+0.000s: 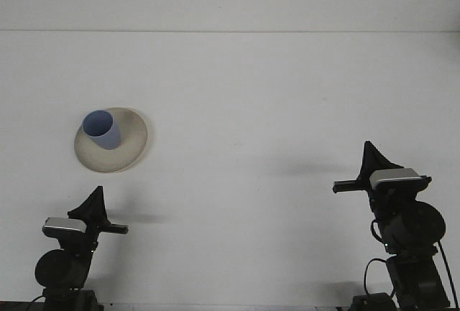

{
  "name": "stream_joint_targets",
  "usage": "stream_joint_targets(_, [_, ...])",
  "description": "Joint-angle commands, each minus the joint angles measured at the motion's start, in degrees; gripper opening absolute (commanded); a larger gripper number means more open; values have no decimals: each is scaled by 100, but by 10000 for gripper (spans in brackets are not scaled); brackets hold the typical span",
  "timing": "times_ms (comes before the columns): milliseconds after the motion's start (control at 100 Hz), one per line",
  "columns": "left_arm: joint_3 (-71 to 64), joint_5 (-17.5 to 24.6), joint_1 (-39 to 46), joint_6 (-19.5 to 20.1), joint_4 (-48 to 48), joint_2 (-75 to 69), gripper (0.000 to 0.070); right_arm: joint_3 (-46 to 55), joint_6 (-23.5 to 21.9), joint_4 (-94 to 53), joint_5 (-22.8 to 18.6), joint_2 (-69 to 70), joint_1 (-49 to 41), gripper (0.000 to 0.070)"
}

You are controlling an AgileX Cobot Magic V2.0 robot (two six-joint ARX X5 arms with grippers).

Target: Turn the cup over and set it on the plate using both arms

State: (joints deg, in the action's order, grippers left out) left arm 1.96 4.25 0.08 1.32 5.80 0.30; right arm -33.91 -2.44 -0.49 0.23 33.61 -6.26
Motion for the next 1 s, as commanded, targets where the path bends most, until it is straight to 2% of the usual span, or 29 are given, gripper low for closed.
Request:
stream_joint_targets(0, [-116, -26, -9, -52, 68, -2, 16, -15, -59, 92, 22, 17, 2, 0])
stream_joint_targets(350, [-116, -26, -9, -52, 68, -2, 16, -9, 0, 52, 31, -2, -13, 0])
stream_joint_targets(430, [-116, -26, -9, -52, 68, -2, 16, 7, 308, 2, 175, -179, 37, 0])
stream_joint_targets(620, [-116, -26, -9, -52, 68, -2, 16, 715, 1425, 50, 70, -1019, 52, 0])
stream_joint_targets(800, [-116, -26, -9, -52, 68, -2, 16, 1867, 1928, 50, 57, -2109, 164, 0])
stream_joint_targets(880, [-116, -26, -9, -52, 68, -2, 16, 2321, 2184, 44, -101, -2555, 192, 0])
stream_joint_targets(990, [-116, -26, -9, -52, 68, -2, 16, 2820, 2229, 48, -131, -3053, 258, 0])
